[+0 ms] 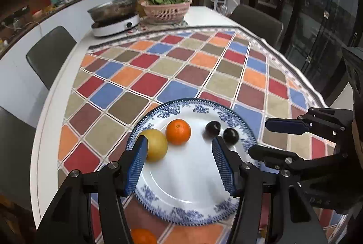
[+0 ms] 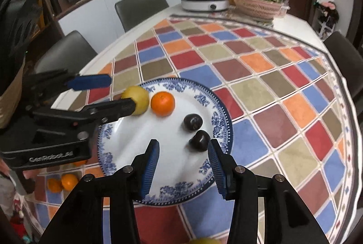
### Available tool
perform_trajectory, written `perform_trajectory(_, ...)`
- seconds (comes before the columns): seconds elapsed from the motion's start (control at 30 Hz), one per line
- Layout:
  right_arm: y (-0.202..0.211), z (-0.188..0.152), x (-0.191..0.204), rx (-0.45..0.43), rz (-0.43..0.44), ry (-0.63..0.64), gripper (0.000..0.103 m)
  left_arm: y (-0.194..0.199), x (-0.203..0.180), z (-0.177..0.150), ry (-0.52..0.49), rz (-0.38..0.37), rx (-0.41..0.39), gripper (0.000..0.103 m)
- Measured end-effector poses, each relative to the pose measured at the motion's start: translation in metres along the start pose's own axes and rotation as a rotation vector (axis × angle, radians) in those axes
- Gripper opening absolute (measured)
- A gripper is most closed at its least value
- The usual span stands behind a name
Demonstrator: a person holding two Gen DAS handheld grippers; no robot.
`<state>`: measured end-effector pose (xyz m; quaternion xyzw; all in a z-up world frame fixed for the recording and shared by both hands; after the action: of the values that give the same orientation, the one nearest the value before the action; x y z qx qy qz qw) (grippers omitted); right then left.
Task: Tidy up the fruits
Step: 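Open both tools and withdraw them from the plate toward the remaining fruits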
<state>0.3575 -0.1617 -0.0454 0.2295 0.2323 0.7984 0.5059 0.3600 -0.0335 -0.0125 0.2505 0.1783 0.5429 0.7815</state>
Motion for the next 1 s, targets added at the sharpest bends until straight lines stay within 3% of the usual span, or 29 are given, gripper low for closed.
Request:
perform_trajectory(0.43,0.067,0.008,0.023,-0.126,-0.013,-0.020,0.046,0.084,-0.017,-0.001,0.005,0.027,-0.119,0.066)
perform_trajectory(1.0,0.125,-0.023,0.056,-0.166,-0.047,-0.011,0.046,0.150,-0.026,-0.040,0.053,0.050,-0.170,0.067)
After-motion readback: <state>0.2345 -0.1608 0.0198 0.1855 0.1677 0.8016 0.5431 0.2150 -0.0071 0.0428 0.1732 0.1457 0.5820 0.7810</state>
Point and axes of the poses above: each gripper's, at about its wrist camera, not at the fingertips, and y roughly against the way its jaws point, x to its left, z to its top, the point moved 2 cm from there along -y, roughly the way its jaws point, and after that the axes turned 15 degrees about -x, right-handed, at the moved point
